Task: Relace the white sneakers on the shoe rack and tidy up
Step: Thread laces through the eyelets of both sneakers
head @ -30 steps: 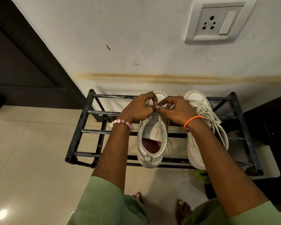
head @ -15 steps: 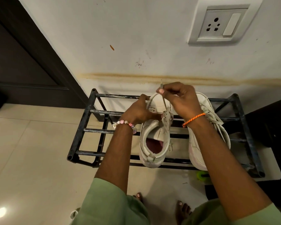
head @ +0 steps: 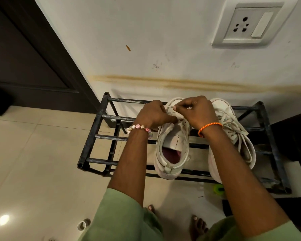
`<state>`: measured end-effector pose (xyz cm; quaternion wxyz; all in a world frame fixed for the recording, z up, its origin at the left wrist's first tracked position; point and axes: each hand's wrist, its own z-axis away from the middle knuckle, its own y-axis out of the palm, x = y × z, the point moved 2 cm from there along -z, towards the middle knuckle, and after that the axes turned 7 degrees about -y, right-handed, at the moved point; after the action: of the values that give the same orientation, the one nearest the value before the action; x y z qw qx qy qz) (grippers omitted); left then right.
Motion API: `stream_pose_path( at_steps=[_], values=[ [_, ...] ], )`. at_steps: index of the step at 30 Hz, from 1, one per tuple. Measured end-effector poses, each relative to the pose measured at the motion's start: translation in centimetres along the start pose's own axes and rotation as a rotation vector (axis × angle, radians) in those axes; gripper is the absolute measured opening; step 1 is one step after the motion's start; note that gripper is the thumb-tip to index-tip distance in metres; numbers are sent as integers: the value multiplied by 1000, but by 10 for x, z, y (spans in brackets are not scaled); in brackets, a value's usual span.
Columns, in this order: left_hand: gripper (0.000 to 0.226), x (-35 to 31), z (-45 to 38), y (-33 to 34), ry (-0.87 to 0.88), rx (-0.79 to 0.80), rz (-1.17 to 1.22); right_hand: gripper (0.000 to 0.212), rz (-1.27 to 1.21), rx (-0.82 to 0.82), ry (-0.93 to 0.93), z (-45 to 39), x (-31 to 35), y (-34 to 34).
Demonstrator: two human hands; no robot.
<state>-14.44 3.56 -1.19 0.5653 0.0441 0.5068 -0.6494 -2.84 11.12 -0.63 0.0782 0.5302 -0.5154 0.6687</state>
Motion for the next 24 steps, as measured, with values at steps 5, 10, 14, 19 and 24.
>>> stream_pose_path(
  at_steps=[5, 10, 14, 19, 24],
  values=[
    [19, -1, -1, -5, -53, 34, 128, 10, 226, 77, 65, 4, -6, -2],
    [11, 5, -3, -9, -127, 52, 288, 11, 170, 67, 95, 5, -9, 5],
    [7, 12, -4, -13, -178, 105, 444, 8, 152, 80, 78, 4, -10, 7],
    [5, 15, -3, -14, -236, 171, 550, 7, 65, 79, 51, 4, -10, 11],
    [3, 15, -3, -14, -243, 199, 574, 8, 79, 61, 65, 6, -12, 21]
  ],
)
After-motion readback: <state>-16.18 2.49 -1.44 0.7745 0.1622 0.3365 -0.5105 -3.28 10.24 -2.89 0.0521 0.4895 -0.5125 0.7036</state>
